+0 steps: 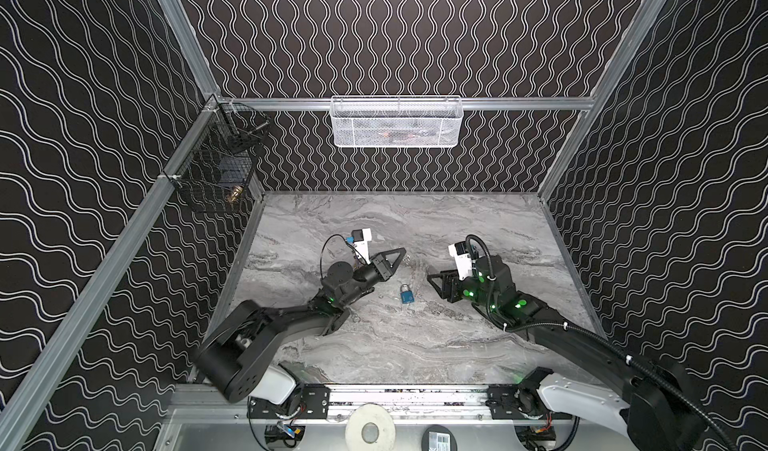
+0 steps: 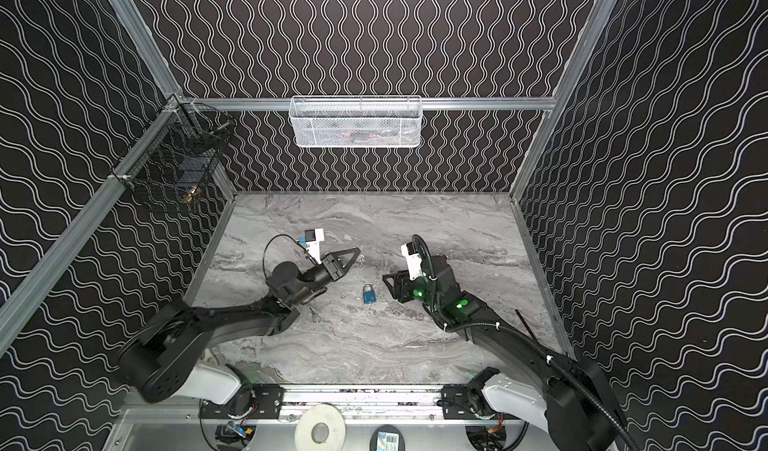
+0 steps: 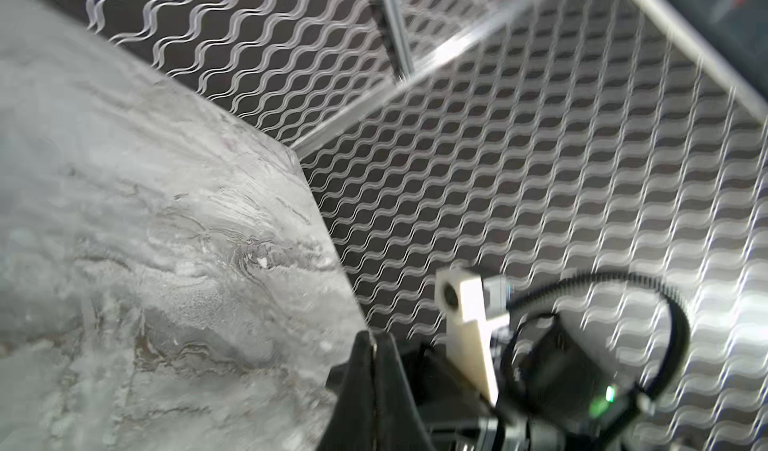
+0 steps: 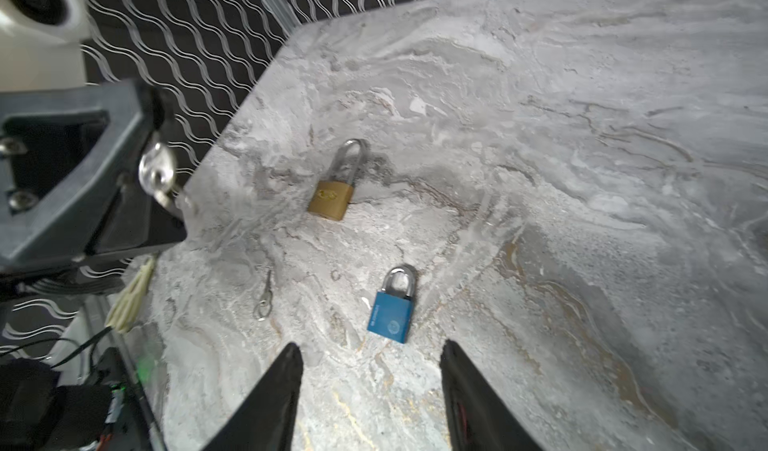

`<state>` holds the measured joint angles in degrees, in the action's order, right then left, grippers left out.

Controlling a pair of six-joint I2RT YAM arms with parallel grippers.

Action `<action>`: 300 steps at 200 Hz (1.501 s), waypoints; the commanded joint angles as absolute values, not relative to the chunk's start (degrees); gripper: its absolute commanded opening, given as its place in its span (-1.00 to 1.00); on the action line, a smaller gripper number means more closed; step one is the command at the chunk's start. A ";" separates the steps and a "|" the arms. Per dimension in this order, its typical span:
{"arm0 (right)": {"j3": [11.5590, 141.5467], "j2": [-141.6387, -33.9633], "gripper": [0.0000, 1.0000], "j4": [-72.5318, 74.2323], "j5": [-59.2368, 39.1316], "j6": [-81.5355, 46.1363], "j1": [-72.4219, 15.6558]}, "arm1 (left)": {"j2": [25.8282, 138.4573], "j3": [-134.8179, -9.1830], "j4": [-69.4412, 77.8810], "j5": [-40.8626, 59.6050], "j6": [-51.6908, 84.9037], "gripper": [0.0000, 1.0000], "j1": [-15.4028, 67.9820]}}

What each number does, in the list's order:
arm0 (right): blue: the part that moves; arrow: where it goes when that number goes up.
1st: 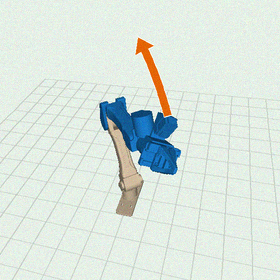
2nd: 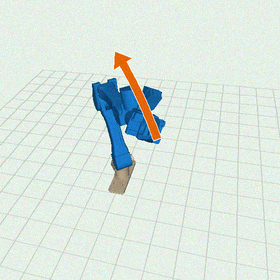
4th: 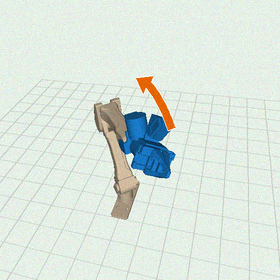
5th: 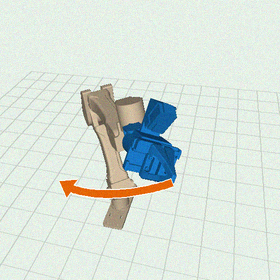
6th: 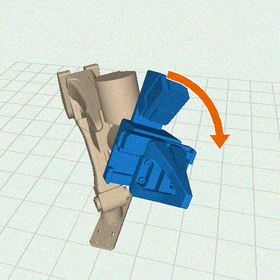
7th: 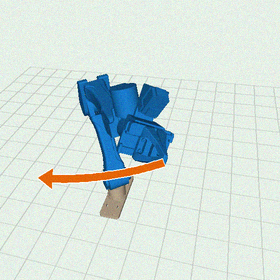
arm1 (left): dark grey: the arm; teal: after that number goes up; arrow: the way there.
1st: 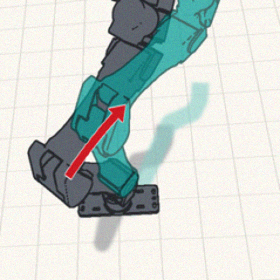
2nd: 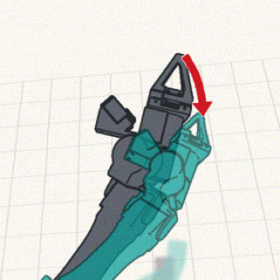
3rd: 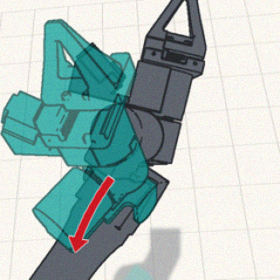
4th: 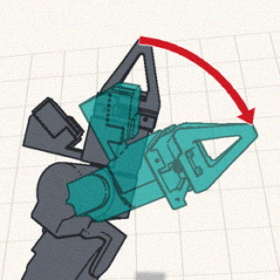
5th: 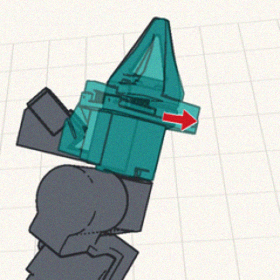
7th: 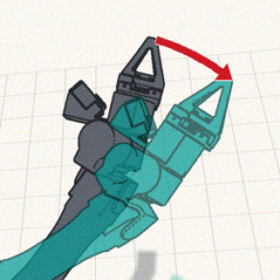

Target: Unlock with the key

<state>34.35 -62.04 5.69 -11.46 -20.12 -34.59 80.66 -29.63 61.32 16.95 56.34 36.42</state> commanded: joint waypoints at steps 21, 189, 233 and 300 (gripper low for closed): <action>31.23 -58.78 0.16 21.76 -21.59 -28.05 -34.48 | 71.76 -30.78 39.87 24.13 27.79 -1.00 36.37; 29.01 -66.36 -0.16 42.05 -33.62 -35.22 -34.72 | 79.79 -29.62 70.79 39.11 39.26 -1.00 36.32; 29.62 -65.27 -0.23 40.90 -33.93 -33.94 -34.89 | 81.65 -29.71 74.80 40.26 41.58 -1.00 36.22; 29.93 -66.50 -0.36 42.77 -36.40 -34.97 -35.05 | 84.64 -29.97 82.53 40.87 46.48 -1.00 35.46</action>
